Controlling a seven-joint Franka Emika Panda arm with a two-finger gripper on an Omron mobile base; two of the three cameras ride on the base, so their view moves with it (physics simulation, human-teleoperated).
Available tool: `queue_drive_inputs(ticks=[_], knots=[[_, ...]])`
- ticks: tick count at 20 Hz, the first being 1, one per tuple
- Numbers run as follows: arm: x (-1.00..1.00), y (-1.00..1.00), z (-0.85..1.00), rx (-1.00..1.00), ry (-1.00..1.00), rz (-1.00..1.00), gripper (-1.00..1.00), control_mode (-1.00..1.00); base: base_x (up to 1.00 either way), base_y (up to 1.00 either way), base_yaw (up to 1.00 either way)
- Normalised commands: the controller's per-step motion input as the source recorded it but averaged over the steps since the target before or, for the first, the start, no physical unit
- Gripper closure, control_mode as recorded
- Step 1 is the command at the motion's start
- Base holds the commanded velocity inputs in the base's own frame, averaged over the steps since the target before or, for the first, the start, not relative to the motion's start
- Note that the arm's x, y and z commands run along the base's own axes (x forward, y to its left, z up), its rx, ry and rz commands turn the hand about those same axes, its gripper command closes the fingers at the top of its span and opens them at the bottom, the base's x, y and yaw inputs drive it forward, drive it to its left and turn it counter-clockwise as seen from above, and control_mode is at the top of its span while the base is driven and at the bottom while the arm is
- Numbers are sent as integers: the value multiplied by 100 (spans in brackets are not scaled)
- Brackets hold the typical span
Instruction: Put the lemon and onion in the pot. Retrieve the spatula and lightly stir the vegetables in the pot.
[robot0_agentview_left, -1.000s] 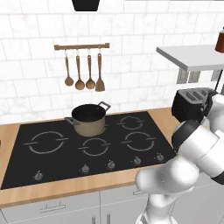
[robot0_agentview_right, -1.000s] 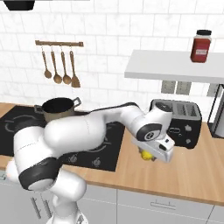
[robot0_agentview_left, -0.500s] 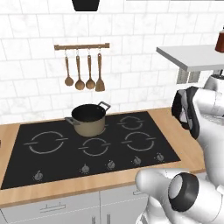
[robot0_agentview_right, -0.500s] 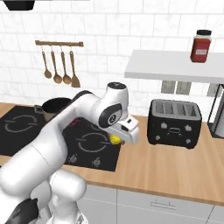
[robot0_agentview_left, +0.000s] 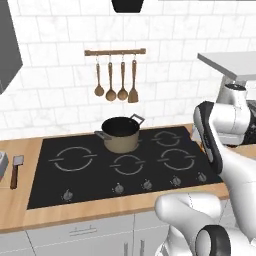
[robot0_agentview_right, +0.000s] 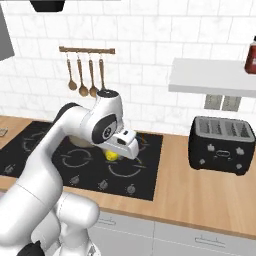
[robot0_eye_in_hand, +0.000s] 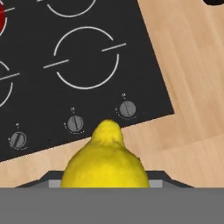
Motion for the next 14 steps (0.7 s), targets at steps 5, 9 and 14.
queue_drive_inputs(ticks=[5, 9, 14], knots=[[0, 0, 0, 0, 0, 0, 100, 100, 0, 100, 16], [0, 0, 0, 0, 0, 0, 100, 100, 10, 71, 5], [0, 0, 0, 0, 0, 0, 100, 100, 60, 39, -1]])
